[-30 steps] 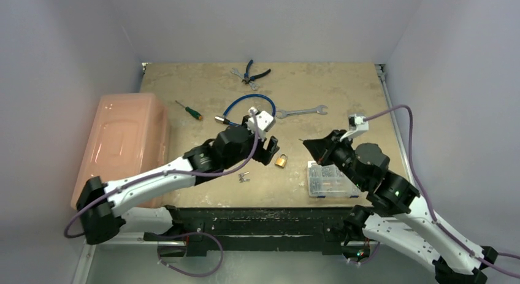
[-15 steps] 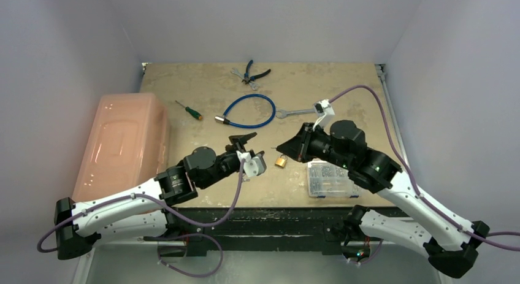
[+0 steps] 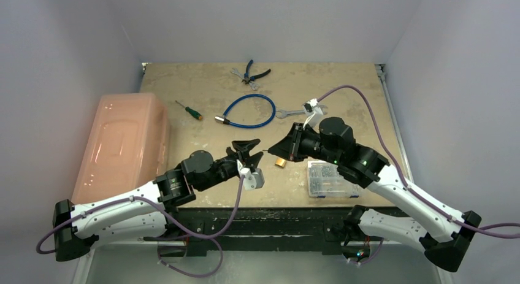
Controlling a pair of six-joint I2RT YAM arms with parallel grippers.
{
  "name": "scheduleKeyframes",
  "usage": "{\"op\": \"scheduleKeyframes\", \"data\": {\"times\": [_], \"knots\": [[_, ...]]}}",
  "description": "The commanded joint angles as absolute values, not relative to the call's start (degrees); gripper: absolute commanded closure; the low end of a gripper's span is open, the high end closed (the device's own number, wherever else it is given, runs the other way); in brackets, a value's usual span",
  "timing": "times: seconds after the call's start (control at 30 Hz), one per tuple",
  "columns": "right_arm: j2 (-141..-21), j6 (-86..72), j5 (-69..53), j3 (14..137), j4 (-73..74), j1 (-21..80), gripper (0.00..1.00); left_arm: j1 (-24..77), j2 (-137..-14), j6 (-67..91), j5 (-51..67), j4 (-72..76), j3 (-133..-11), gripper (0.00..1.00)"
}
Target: Unlock with the key
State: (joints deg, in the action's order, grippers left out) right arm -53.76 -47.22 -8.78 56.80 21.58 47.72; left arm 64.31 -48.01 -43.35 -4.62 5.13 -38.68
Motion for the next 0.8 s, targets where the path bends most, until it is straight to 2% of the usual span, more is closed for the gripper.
{"op": "scheduleKeyframes", "data": {"times": [0.0, 0.17, 0.43, 0.6, 0.77], "knots": [[-54.6, -48.2, -10.2, 56.0, 17.7, 47.9, 1.00, 64.7, -48.0, -43.5, -0.9, 9.1, -38.5, 0.59], [-55.9, -48.6, -10.5, 55.6, 16.7, 47.9, 1.00, 64.9, -49.6, -42.7, -0.3, 7.2, -39.7, 0.67], [-56.1, -48.8, -10.4, 55.8, 16.5, 47.9, 1.00, 65.3, -49.7, -43.3, -1.2, 7.2, -38.7, 0.69], [-56.2, -48.9, -10.9, 55.8, 16.4, 47.9, 1.00, 65.5, -49.9, -43.7, -2.6, 7.5, -38.7, 0.79], [-56.3, -49.5, -12.9, 56.2, 15.6, 47.9, 1.00, 65.6, -50.0, -44.1, -3.3, 7.1, -38.6, 0.84]]}}
